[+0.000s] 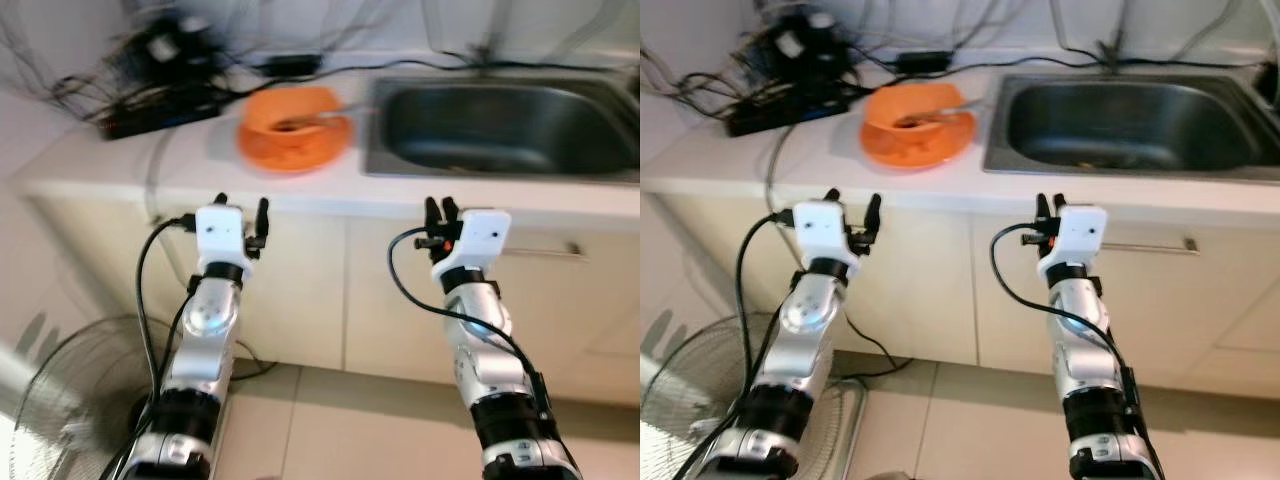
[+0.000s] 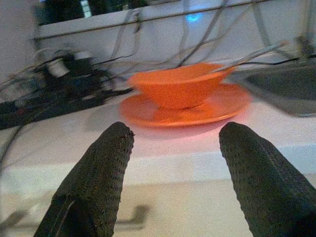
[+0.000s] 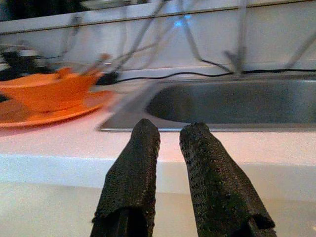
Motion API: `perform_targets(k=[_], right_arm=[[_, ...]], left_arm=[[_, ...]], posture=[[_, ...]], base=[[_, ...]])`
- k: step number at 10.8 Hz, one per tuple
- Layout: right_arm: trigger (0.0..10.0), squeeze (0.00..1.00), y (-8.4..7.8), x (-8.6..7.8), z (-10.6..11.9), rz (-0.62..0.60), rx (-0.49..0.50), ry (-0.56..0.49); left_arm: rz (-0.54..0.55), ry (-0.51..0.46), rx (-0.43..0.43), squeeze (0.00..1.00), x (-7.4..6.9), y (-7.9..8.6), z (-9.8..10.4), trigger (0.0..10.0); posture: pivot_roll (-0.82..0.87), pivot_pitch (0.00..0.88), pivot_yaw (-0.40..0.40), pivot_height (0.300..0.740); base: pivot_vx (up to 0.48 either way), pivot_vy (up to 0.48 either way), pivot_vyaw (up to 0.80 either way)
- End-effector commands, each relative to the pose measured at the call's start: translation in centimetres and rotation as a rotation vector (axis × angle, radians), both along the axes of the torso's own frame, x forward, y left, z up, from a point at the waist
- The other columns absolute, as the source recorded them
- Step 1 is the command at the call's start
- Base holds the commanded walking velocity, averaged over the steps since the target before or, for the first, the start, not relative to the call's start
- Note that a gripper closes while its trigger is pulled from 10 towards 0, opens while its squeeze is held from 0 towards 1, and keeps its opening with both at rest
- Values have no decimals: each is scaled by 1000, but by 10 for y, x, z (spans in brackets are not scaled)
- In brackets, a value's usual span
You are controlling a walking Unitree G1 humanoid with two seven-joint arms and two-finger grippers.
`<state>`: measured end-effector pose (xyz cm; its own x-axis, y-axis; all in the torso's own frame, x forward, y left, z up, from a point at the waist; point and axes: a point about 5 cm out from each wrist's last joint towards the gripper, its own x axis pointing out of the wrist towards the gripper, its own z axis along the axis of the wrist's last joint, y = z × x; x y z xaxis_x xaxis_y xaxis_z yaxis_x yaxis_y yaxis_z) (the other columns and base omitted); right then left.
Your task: Kitchen organization
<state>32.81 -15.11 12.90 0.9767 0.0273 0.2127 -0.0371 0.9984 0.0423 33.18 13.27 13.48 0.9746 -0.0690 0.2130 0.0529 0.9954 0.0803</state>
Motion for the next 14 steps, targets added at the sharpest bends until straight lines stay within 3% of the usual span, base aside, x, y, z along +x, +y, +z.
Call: perform_targets(k=[1,4,6,7,8,14], right_arm=[[10000,0,4,2,6,6,1,-30],[10000,0,7,4,15,7,-5,-67],[10000,0,6,5,27,-47,14,-156],[10000,0,10,5,30,-36,-33,-177],[10000,0,11,5,30,-46,7,-185],[10000,0,12,7,24,-70,-3,-179]], left_arm=[[5,-11,14,0,2,1,2,10000],[-21,-43,20,0,2,-6,5,10000],[-46,-115,12,0,1,-16,11,10000],[-53,-131,15,0,2,-21,15,10000],[-59,-160,12,0,3,-24,21,10000],[-31,-159,18,0,6,-17,13,10000]], posture=[[80,0,91,740],[80,0,91,740],[76,0,86,740],[74,0,91,740],[75,0,89,740],[63,0,101,740]], base=[[0,0,0],[0,0,0],[0,0,0],[0,0,0],[0,0,0],[0,0,0]])
